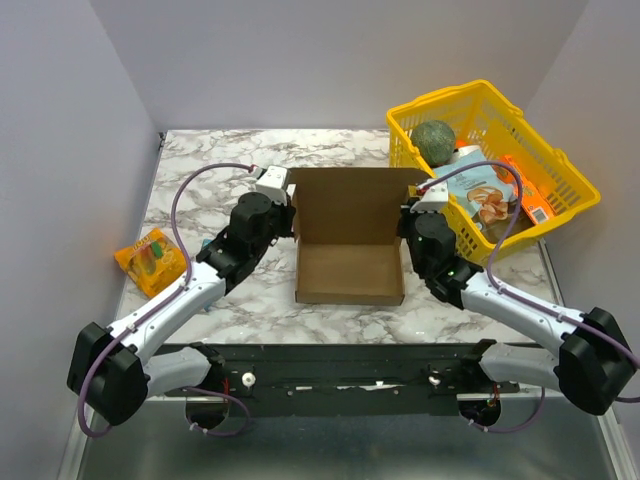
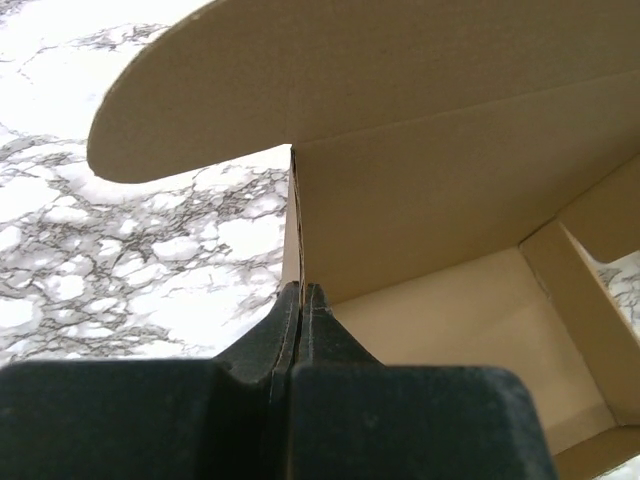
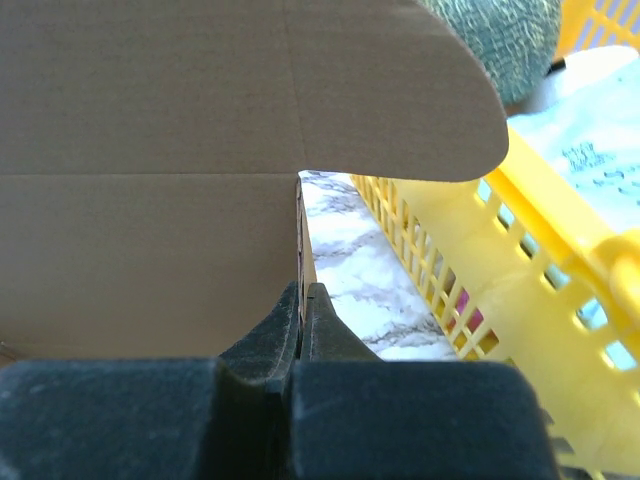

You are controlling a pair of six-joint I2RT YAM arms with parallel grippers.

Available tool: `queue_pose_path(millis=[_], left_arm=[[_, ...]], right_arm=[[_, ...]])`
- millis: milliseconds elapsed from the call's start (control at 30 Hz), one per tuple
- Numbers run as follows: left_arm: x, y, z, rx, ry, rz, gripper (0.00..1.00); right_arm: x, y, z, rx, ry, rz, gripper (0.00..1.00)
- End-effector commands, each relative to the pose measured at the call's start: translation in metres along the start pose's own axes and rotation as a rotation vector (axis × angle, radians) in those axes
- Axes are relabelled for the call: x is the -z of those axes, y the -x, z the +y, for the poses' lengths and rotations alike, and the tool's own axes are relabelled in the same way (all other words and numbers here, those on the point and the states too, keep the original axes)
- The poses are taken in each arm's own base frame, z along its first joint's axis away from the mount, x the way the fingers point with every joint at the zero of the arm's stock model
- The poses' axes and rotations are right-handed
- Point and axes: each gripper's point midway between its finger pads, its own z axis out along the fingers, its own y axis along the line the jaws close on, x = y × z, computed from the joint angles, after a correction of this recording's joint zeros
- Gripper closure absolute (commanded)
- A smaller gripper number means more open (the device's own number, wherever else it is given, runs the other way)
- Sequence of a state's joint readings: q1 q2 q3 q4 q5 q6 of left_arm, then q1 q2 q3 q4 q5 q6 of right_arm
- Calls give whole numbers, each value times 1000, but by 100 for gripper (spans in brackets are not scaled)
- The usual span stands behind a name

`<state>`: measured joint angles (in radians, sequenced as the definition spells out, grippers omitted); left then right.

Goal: Fold the paper box

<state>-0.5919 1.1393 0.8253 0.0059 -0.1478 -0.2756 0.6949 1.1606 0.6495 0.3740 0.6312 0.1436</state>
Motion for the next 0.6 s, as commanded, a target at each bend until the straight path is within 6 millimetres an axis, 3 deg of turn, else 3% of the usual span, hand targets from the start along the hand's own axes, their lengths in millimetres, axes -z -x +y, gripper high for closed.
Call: queue_pose_path(millis=[0, 300, 433, 567], left_arm=[[-2, -14, -21, 61, -47, -10, 100], [0, -39, -28, 108, -45, 12, 100], [3, -60, -31, 124, -44, 48, 100], [8, -64, -38, 153, -67, 40, 100]], right_arm=[[4, 6, 23, -149, 48, -47, 99], [13, -18, 16, -177, 15, -4, 99], [15, -26, 14, -181, -5, 20, 99], [19, -38, 14, -177, -6, 45, 99]])
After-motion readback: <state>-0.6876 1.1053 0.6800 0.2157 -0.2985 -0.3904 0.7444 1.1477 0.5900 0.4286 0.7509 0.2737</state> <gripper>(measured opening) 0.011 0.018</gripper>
